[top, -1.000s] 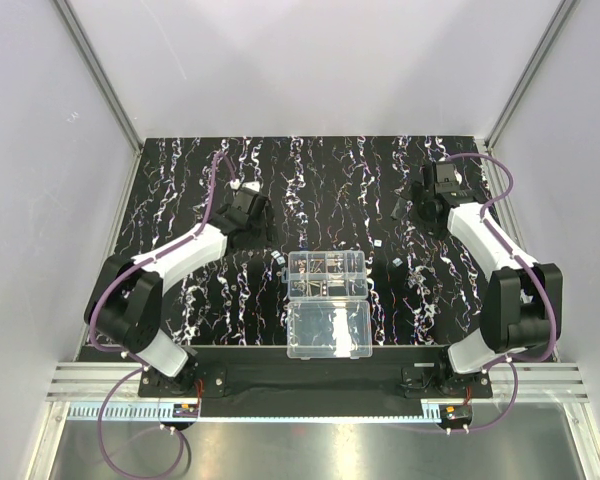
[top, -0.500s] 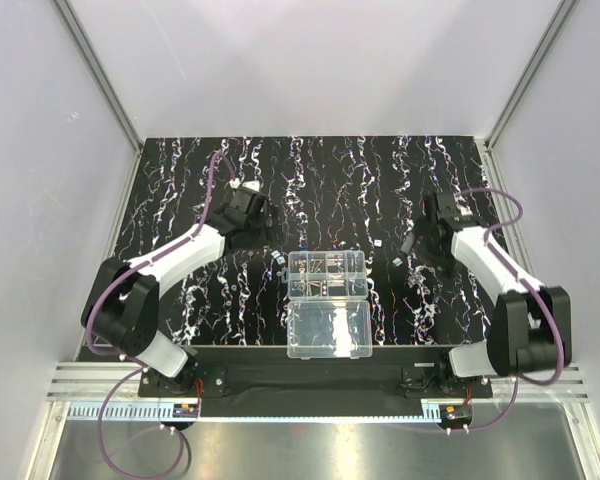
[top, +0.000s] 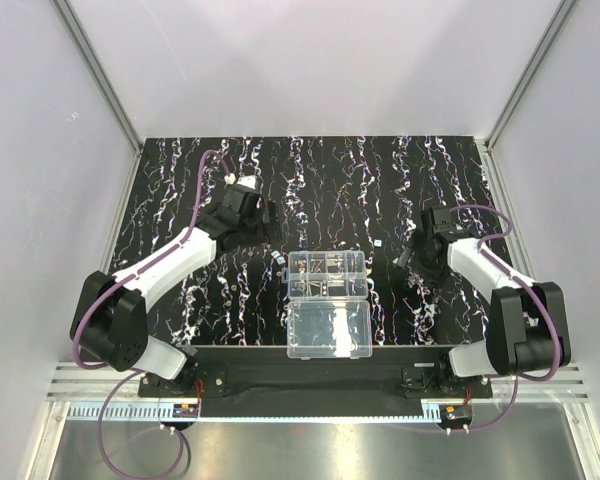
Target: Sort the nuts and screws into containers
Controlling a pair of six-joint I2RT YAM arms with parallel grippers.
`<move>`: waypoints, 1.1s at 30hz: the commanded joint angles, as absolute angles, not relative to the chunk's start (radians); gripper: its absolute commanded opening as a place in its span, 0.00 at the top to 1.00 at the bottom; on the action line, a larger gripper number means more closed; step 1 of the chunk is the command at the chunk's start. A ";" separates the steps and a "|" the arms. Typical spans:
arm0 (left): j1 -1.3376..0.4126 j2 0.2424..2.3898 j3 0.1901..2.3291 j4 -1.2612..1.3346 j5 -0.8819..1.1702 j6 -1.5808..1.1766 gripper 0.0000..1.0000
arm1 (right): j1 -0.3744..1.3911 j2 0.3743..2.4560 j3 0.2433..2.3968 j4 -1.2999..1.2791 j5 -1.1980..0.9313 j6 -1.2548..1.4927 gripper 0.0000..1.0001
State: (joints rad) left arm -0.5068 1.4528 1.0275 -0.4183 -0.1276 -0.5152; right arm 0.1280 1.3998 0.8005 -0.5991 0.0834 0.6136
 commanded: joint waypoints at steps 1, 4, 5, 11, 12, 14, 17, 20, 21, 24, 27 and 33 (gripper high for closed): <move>-0.508 1.442 1.054 -0.399 -0.110 -0.503 0.01 | 0.130 1.430 0.787 -0.546 0.009 0.581 0.21; -0.509 1.447 1.058 -0.397 -0.109 -0.502 0.01 | 0.130 1.457 0.790 -0.542 0.002 0.584 0.21; -0.508 1.447 1.058 -0.400 -0.110 -0.500 0.01 | 0.132 1.465 0.792 -0.540 0.003 0.587 0.21; -0.509 1.460 1.061 -0.403 -0.110 -0.502 0.01 | 0.140 1.503 0.787 -0.518 -0.014 0.595 0.31; -0.508 1.459 1.060 -0.405 -0.110 -0.502 0.01 | 0.141 1.512 0.788 -0.517 -0.011 0.589 0.33; -0.509 1.465 1.063 -0.406 -0.110 -0.502 0.01 | 0.141 1.529 0.796 -0.518 -0.012 0.586 0.39; -0.509 1.470 1.063 -0.410 -0.113 -0.502 0.01 | 0.143 1.537 0.796 -0.520 -0.005 0.581 0.43; -0.509 1.476 1.066 -0.413 -0.115 -0.502 0.01 | 0.143 1.548 0.810 -0.535 0.017 0.572 0.46; -0.508 1.476 1.065 -0.411 -0.115 -0.502 0.01 | 0.143 1.549 0.813 -0.537 0.014 0.566 0.48; -0.509 1.479 1.063 -0.411 -0.114 -0.502 0.01 | 0.147 1.548 0.813 -0.538 0.003 0.555 0.51; -0.509 1.482 1.063 -0.411 -0.112 -0.503 0.01 | 0.155 1.542 0.810 -0.548 -0.024 0.543 0.51; -0.508 1.482 1.060 -0.410 -0.109 -0.502 0.01 | 0.178 1.542 0.790 -0.571 -0.032 0.538 0.46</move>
